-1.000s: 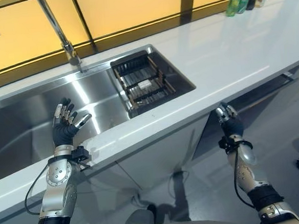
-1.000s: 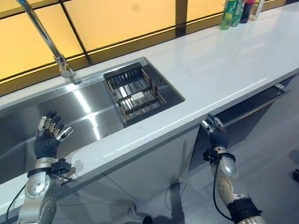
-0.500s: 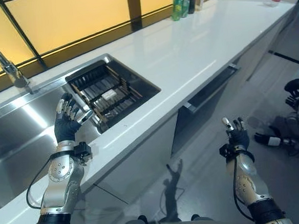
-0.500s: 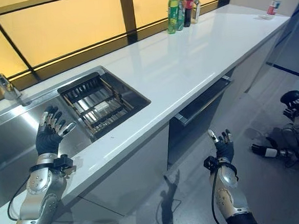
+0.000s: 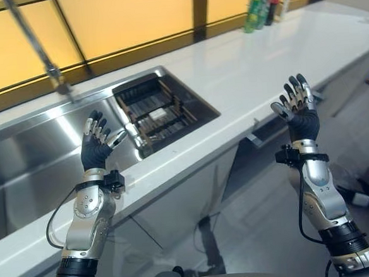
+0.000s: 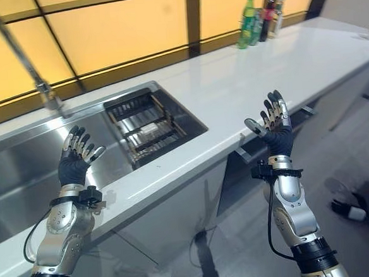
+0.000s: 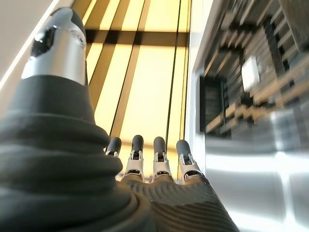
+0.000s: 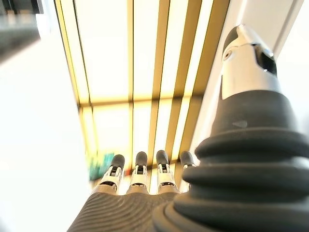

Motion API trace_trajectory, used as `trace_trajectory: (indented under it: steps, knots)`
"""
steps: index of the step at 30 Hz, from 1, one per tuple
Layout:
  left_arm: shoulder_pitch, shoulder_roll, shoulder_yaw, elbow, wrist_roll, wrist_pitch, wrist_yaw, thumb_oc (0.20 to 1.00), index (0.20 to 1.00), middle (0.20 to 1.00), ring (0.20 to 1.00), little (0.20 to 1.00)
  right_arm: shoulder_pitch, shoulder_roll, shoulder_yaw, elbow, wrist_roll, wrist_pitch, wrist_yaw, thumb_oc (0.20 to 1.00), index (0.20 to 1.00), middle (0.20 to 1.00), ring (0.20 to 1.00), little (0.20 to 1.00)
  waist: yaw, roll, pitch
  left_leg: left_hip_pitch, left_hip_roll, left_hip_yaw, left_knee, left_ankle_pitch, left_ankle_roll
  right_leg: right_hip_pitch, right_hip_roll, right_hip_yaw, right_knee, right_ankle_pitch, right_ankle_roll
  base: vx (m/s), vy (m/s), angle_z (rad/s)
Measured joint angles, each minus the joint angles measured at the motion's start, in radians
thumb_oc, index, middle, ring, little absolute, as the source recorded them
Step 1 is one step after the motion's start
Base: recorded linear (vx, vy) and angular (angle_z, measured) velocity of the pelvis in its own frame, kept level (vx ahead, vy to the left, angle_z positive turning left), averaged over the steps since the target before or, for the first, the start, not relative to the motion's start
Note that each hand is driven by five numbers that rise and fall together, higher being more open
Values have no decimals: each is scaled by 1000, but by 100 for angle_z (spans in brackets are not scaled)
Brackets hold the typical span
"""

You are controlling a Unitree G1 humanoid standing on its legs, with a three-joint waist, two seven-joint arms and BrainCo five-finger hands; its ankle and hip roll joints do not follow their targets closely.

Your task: Pick up plates and place into dishwasher.

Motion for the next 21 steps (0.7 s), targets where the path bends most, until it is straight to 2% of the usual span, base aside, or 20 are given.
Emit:
trace_trajectory:
  steps: [3,8,12,17,21]
  knots:
    - [0,-8,-2,0,0,0,-7,1000,1000,1000,1000,1000,-8,4,15,0,-3,2,35,1000,1000,1000,1000,1000,26,-3,-7,-17,1,-41,3,10,-7,17,17,16,-7,-13,-7,69,-142,61]
    - [0,-26,-30,0,0,0,-6,1000,1000,1000,1000,1000,-11,8,47,6,-4,25,45,1000,1000,1000,1000,1000,43,-5,-14,-54,-12,-82,11,26,-12,27,24,30,-8,-37,-11,58,-163,49]
    - [-3,-30,-40,0,0,0,-4,1000,1000,1000,1000,1000,-11,6,67,8,-13,60,47,1000,1000,1000,1000,1000,29,-7,-15,-63,-28,-129,7,41,-14,41,30,53,-1,-64,-18,62,-203,47]
    - [-3,-33,-36,-1,0,2,9,1000,1000,1000,1000,1000,-16,-5,80,15,-12,84,53,1000,1000,1000,1000,1000,47,-6,-19,-63,-20,-157,-16,60,-28,57,48,41,-16,-70,-28,42,-233,23]
    - [-4,-41,-35,-1,-4,11,8,1000,1000,1000,1000,1000,-16,-14,89,17,-12,102,54,1000,1000,1000,1000,1000,47,-5,-19,-66,-18,-152,-22,70,-33,71,56,20,-23,-79,-39,-13,-130,30]
